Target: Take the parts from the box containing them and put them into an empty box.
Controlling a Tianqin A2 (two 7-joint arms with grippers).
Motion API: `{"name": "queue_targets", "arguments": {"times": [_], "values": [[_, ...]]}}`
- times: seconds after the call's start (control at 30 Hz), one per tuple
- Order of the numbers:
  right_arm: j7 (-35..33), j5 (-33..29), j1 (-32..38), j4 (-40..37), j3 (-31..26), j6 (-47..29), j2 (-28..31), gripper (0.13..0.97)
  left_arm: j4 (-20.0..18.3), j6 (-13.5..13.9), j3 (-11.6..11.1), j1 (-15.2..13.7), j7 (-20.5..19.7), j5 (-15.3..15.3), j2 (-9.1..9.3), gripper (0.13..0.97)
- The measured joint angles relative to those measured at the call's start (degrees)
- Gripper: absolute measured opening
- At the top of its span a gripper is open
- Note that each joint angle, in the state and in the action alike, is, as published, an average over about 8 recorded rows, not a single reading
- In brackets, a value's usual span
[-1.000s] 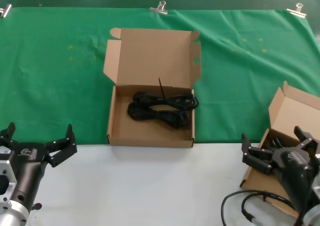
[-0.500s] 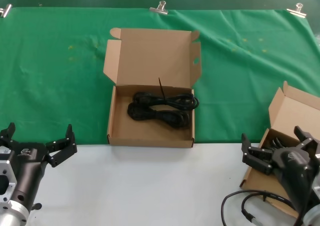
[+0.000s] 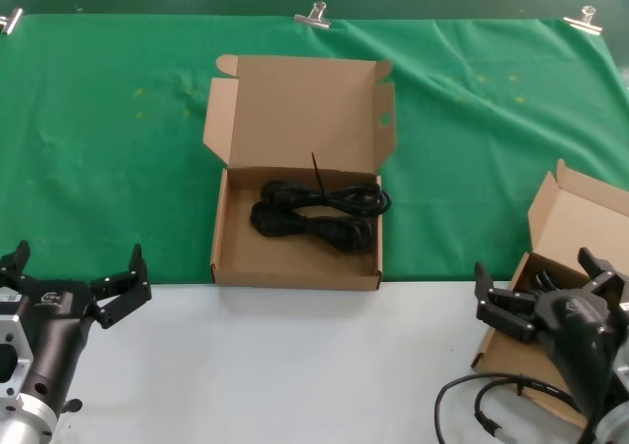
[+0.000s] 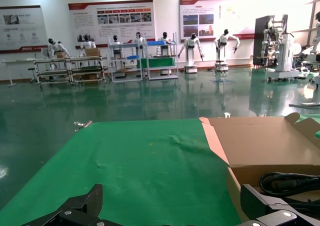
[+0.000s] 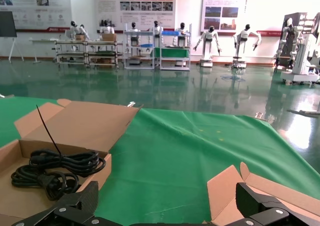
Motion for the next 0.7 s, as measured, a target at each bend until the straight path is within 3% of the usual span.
{"name": "queue_targets", "arguments": {"times": [0.7], "values": [[0.00,0.00,0.00,0.00,0.00,0.00,0.00,0.966,0.00,0.00,0.00,0.00,0.00,0.00,0.00,0.966]]}}
